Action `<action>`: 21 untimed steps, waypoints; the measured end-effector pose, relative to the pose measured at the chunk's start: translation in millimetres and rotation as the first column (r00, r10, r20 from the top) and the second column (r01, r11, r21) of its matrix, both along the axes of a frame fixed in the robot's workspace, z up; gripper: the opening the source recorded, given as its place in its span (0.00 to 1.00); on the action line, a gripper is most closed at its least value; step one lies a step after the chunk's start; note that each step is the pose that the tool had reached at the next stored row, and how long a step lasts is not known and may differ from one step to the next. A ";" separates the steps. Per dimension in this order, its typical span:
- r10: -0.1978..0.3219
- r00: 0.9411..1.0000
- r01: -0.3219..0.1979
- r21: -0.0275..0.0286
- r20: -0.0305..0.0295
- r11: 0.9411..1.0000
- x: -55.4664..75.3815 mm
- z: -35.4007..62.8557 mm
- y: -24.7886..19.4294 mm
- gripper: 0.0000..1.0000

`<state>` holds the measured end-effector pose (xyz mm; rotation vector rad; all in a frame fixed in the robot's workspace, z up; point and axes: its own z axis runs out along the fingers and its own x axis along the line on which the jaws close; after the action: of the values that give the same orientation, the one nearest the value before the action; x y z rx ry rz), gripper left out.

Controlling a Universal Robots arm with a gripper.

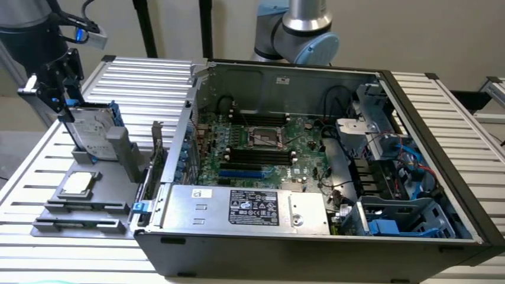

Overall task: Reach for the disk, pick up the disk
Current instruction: 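Pick up the disk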

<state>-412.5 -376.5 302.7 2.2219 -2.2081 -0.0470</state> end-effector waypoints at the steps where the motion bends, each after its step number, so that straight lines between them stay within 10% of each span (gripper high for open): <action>1: 0.000 1.000 0.000 0.000 0.000 1.000 0.0 -1.5 0.0 0.54; 21: 0.000 1.000 0.000 0.001 0.011 1.000 -5.1 -9.3 0.0 0.54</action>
<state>-417.5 -376.5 293.4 2.2284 -2.2140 -0.0351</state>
